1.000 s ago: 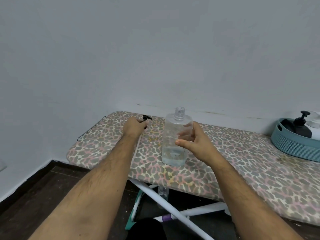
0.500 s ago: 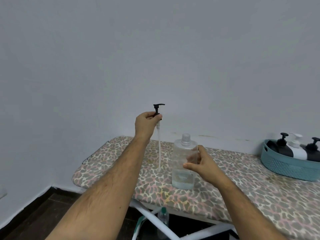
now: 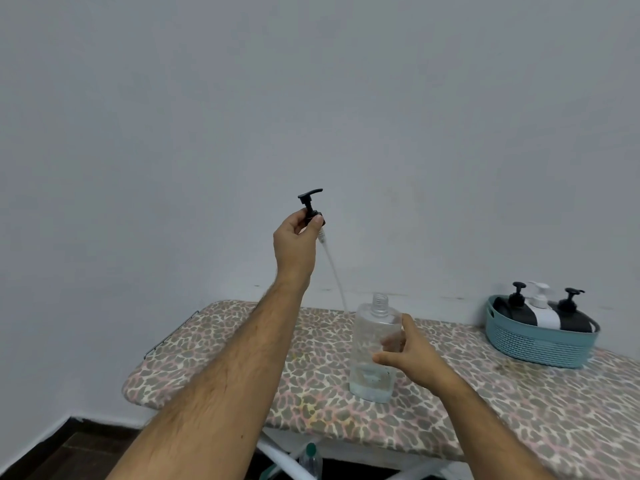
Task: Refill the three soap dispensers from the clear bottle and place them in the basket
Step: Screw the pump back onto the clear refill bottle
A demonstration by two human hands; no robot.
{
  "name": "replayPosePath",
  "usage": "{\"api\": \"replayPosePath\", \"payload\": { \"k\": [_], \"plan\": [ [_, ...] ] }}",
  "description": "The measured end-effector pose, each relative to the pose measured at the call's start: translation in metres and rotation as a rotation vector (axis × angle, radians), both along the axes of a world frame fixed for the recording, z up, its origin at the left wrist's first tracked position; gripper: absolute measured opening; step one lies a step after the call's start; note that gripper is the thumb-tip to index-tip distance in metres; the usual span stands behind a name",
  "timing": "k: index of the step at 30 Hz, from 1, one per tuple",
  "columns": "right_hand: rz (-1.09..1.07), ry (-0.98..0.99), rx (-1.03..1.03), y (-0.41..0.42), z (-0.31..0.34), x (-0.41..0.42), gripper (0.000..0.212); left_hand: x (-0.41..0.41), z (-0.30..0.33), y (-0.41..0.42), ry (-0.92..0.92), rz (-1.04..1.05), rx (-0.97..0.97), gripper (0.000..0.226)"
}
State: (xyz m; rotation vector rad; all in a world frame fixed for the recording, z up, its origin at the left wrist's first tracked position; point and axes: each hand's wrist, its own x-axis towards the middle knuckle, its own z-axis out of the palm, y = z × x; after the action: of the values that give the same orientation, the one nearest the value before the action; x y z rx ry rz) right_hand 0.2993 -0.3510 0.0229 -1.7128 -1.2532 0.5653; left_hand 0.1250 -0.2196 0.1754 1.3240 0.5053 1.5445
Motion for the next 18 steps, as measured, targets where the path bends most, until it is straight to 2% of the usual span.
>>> {"api": "replayPosePath", "payload": {
  "k": [9,14,18],
  "plan": [
    [-0.023,-0.04,0.016,0.003,-0.008,0.0,0.066,0.006,0.02,-0.014,-0.185,-0.015,0.017,0.02],
    [-0.021,-0.046,0.008,0.004,-0.007,-0.001,0.063,0.011,0.026,-0.024,-0.218,-0.077,0.014,0.025],
    [-0.02,-0.034,0.003,0.006,-0.01,0.001,0.064,0.016,0.024,-0.029,-0.21,-0.108,0.013,0.019]
  ]
}}
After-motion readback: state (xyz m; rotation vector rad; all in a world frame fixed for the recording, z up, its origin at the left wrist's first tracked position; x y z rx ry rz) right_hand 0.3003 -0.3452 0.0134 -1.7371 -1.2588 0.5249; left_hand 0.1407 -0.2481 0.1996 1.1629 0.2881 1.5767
